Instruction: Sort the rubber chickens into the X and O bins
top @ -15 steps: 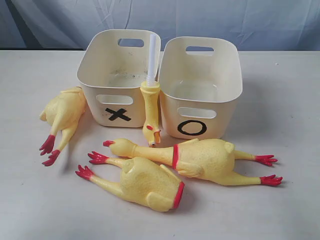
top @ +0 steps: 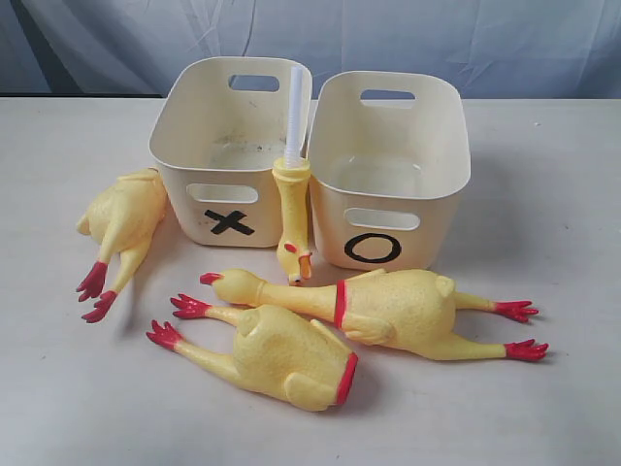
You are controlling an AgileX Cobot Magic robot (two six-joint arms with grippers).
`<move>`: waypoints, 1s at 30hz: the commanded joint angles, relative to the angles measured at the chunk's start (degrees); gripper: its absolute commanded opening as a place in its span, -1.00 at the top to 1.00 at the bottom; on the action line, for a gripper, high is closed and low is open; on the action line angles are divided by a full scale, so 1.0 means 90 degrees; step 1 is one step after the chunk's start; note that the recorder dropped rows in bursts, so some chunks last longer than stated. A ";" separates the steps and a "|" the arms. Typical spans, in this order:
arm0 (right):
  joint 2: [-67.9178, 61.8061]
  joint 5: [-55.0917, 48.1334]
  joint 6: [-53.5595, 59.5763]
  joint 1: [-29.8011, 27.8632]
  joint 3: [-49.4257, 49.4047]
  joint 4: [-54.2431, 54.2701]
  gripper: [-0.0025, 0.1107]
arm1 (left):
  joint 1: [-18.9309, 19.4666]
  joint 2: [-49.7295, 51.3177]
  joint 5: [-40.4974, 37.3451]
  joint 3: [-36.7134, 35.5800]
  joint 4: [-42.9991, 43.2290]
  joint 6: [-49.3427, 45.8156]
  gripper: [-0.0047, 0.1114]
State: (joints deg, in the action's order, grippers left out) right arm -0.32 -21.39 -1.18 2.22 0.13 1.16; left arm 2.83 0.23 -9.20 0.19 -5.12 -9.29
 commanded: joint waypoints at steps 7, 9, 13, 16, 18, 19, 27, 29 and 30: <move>0.0036 0.0048 0.0003 0.0021 -0.0015 0.0007 0.96 | -0.0042 -0.0025 0.4601 -0.0021 -0.1200 0.0474 0.92; 0.0036 0.0048 0.0003 0.0021 -0.0015 0.0007 0.96 | -0.0042 -0.0025 0.5250 -0.0003 -0.1400 0.0959 0.92; 0.0036 0.0048 0.0003 0.0021 -0.0015 0.0007 0.96 | -0.0042 -0.0025 0.5057 0.0528 -0.0920 0.1536 0.92; 0.0036 0.0048 0.0003 0.0021 -0.0015 0.0007 0.96 | -0.0042 -0.0025 0.4573 0.1115 -0.0028 0.1547 0.92; 0.0036 0.0066 0.0003 0.0021 -0.0015 0.0007 0.96 | -0.0042 -0.0025 0.4046 0.1524 0.0693 0.1716 0.92; 0.0036 0.0066 0.0003 0.0021 -0.0015 0.0007 0.96 | -0.0042 -0.0025 0.3630 0.1759 0.1170 0.2011 0.92; 0.0036 0.0066 0.0003 0.0021 -0.0015 0.0007 0.96 | -0.0079 0.0354 -0.0061 0.3131 0.2666 0.4293 0.92; 0.0036 0.0066 0.0003 0.0021 -0.0015 0.0007 0.96 | -0.0149 0.0815 -0.1630 0.3378 0.2279 0.3891 0.92; 0.0036 0.0066 0.0003 0.0021 -0.0015 0.0007 0.96 | -0.0194 0.1151 -0.2439 0.3466 0.1852 0.3236 0.92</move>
State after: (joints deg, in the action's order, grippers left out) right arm -0.32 -21.39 -1.19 2.22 0.13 1.16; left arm 2.21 4.71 -11.27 29.11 17.02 25.91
